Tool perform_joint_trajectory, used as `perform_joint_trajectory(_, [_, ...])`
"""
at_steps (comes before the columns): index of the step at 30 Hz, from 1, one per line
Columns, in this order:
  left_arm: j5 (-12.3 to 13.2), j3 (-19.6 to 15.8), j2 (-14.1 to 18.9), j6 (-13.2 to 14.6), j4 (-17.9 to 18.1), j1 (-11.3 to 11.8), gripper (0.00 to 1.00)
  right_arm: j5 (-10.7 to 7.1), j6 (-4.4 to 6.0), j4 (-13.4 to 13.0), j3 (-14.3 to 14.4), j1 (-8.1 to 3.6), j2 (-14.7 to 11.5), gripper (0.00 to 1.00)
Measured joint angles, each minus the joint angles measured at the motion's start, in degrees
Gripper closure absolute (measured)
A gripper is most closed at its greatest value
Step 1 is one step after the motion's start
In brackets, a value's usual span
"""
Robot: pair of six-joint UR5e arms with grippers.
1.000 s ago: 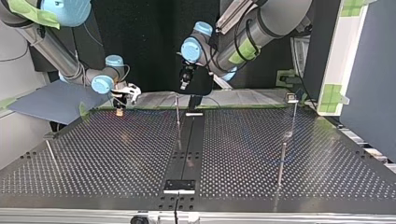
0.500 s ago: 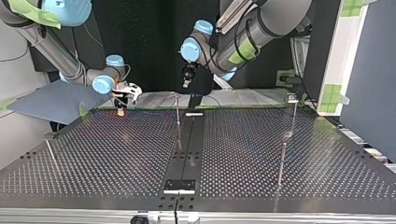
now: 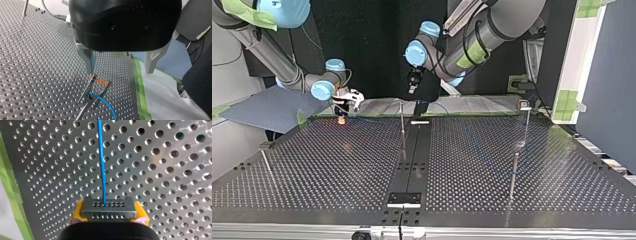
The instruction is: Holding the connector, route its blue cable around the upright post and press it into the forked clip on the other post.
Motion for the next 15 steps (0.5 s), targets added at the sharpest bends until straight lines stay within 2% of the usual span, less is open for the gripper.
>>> perform_joint_trajectory(7, [-0.5,0.0,0.1,0.7,-1.2,0.0,0.00,-0.01,0.00,0.1,0.0,0.09,0.0,1.00])
perform_joint_trajectory(15, [-3.4,-2.1,1.7,3.9,-3.7,-0.7,0.00,-0.01,-0.09,0.4,0.0,0.19,0.0,1.00])
